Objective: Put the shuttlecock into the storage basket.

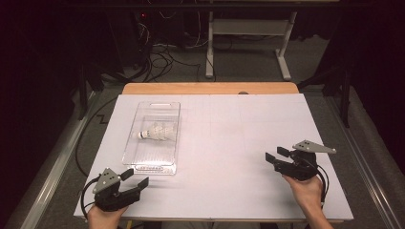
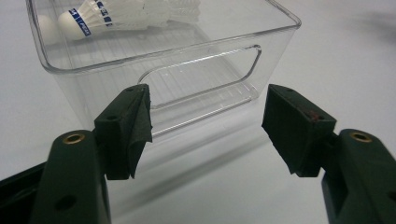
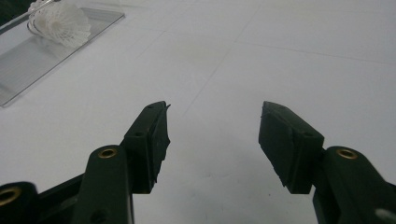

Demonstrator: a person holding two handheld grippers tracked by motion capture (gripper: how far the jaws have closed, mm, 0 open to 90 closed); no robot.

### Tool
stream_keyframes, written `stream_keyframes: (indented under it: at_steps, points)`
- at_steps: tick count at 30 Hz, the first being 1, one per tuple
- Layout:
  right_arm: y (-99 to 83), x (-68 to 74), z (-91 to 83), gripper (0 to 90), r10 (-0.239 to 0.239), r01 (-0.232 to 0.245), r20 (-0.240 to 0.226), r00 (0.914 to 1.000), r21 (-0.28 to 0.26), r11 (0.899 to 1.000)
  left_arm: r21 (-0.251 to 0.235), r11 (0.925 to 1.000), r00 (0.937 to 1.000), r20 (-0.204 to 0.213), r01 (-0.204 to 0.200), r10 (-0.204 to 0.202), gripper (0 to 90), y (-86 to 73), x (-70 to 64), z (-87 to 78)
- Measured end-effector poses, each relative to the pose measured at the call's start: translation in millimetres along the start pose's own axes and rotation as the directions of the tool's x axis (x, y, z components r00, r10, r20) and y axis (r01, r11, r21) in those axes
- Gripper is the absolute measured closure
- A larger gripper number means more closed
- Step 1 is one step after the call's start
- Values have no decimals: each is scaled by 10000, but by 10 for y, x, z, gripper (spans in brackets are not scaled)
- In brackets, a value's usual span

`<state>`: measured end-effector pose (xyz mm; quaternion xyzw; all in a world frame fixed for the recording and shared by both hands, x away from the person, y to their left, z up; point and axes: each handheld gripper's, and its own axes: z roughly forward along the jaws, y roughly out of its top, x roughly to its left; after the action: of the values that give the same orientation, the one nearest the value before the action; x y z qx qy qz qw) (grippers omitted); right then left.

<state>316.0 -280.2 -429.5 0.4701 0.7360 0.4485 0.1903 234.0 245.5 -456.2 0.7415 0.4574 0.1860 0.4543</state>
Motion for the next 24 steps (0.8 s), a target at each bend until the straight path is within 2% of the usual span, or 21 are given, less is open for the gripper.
stream_keyframes:
  at_steps: [4,8,24]
  points:
    - [-44,-21,-37,431,18,-18,33,10000,-38,10000,1,10000,10000,30,-4,4,333,3,-7,3]
    - [-101,-50,-64,427,35,-34,64,10000,-54,10000,43,9998,9998,83,-186,186,333,9,-42,13]
    - [-306,-108,-270,413,345,-339,128,9993,-446,9984,-42,10000,9999,158,-1,2,332,26,-16,6]
